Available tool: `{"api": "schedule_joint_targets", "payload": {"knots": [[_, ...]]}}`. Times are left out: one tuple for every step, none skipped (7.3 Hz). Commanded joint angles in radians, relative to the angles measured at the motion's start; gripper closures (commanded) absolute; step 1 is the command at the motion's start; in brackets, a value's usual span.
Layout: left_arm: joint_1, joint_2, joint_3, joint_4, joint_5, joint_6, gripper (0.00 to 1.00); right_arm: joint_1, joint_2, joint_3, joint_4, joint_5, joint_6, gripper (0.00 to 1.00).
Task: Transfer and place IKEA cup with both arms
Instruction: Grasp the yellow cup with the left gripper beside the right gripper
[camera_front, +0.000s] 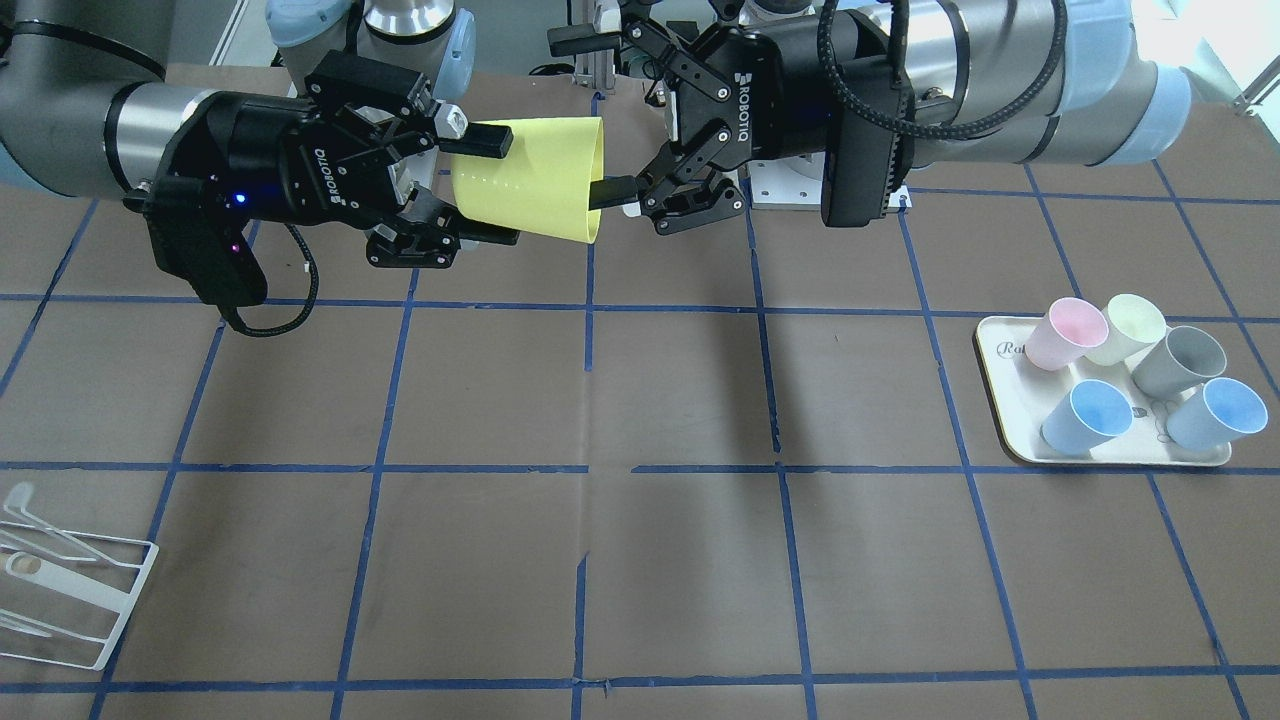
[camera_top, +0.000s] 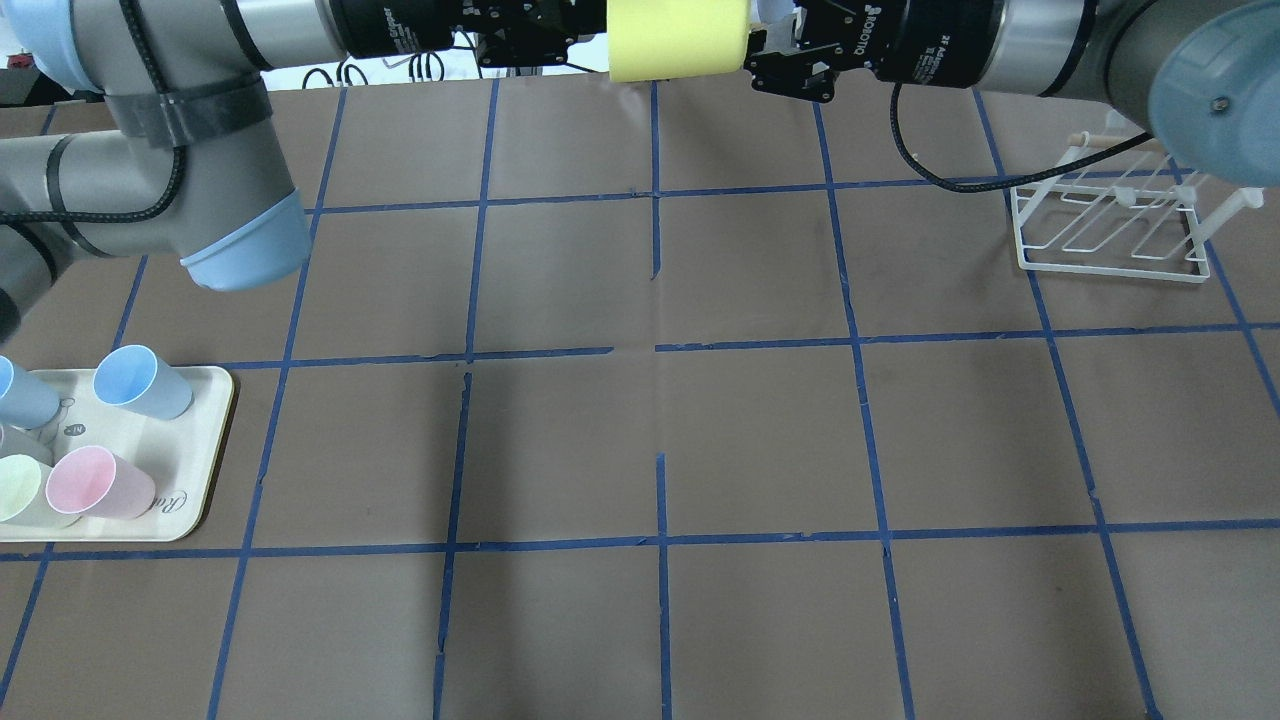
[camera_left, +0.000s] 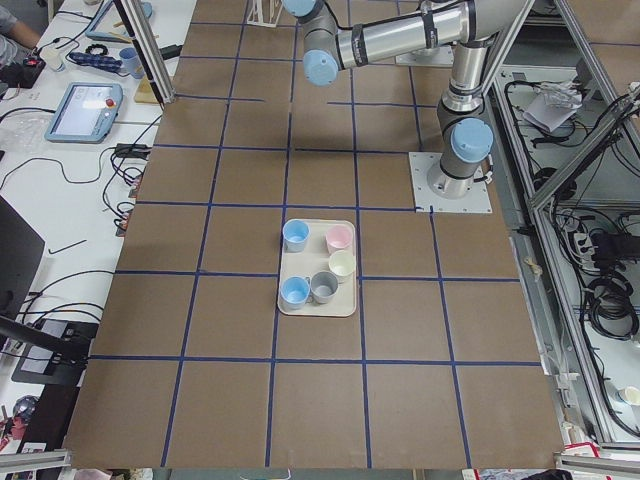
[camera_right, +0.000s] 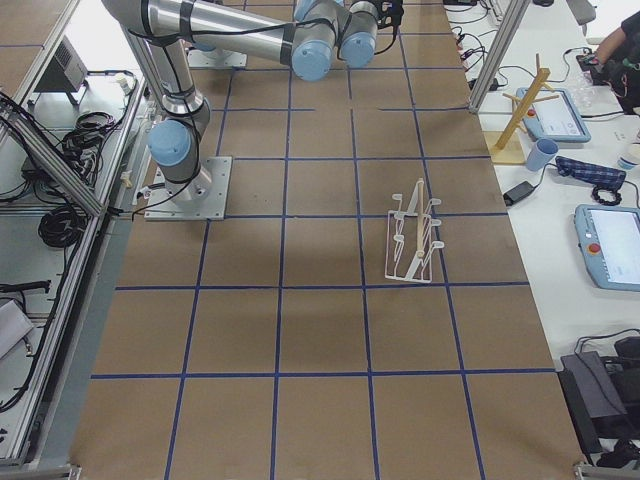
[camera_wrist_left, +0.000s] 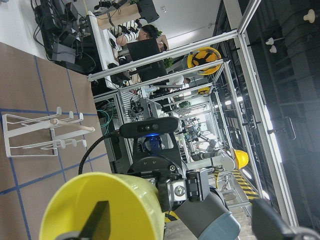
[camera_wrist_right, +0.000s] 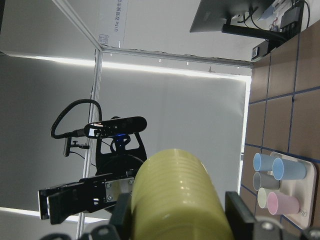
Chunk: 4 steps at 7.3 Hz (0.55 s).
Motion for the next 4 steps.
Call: {"api": "schedule_joint_targets", "payload": {"knots": [[0.002,-0.017,0.002,0.038,0.031,-0.035,0.05,0.0,-0.002,0.0,0.0,0.0,0.0,0.83],[0.002,-0.016,0.002,0.038,0.031,-0.037,0.08,-0.001,0.0,0.0,0.0,0.0,0.0,0.83],[0.002,-0.016,0.002,0.038,0.033,-0.037,0.16,0.0,0.0,0.0,0.002,0.0,0.002,0.83],[0.002,-0.017,0.003,0.038,0.033,-0.037,0.26,0.0,0.0,0.001,0.002,0.0,0.002,0.83]]}}
